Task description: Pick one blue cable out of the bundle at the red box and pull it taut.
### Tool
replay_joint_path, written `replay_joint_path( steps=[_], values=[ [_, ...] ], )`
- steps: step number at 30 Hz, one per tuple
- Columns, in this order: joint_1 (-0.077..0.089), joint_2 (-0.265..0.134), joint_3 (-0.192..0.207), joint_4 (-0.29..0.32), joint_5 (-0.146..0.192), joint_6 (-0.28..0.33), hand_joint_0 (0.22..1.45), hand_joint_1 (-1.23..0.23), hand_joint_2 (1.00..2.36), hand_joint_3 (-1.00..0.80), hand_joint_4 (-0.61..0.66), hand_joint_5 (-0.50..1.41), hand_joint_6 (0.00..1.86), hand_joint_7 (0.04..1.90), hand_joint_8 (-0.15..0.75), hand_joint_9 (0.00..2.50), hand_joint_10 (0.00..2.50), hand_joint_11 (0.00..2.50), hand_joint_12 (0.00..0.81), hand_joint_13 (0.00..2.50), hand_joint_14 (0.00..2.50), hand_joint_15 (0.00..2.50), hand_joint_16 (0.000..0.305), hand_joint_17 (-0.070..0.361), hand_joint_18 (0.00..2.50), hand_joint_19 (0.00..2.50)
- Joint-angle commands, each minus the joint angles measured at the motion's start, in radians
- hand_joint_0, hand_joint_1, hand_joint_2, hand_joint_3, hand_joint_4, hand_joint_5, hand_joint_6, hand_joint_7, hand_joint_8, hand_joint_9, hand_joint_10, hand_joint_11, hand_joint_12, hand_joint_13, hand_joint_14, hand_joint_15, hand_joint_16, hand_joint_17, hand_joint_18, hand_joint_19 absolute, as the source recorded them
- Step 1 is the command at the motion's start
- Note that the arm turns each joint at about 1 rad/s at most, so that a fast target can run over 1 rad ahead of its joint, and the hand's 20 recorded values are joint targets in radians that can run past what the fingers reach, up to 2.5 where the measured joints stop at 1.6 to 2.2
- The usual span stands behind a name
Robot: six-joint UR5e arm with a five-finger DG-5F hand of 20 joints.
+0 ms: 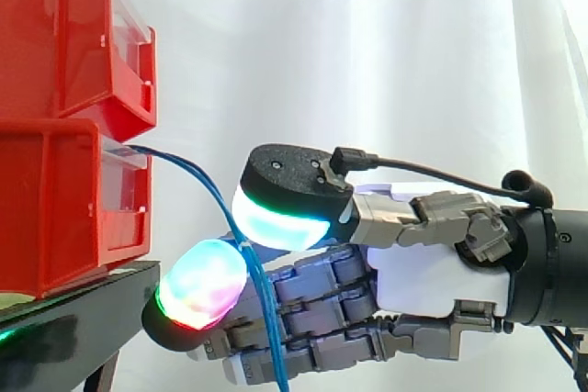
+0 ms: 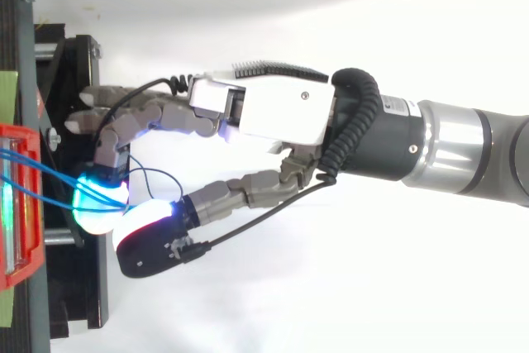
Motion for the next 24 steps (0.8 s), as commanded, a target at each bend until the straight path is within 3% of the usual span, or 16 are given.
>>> replay_joint_path(
  steps=[1, 24],
  values=[
    [-0.008, 0.000, -0.001, -0.004, -0.001, -0.006, 0.55, -0.63, 1.01, -0.40, 0.21, -0.21, 0.78, 0.78, 0.265, 0.25, 0.00, 0.11, 0.361, 0.00, 0.00, 0.07, 0.057, 0.127, 0.00, 0.00],
    [-0.018, 0.001, 0.001, -0.015, -0.017, -0.015, 0.59, -0.62, 1.01, -0.29, 0.20, -0.21, 0.85, 0.77, 0.264, 0.27, 0.00, 0.11, 0.355, 0.03, 0.00, 0.07, 0.055, 0.123, 0.00, 0.00]
  ],
)
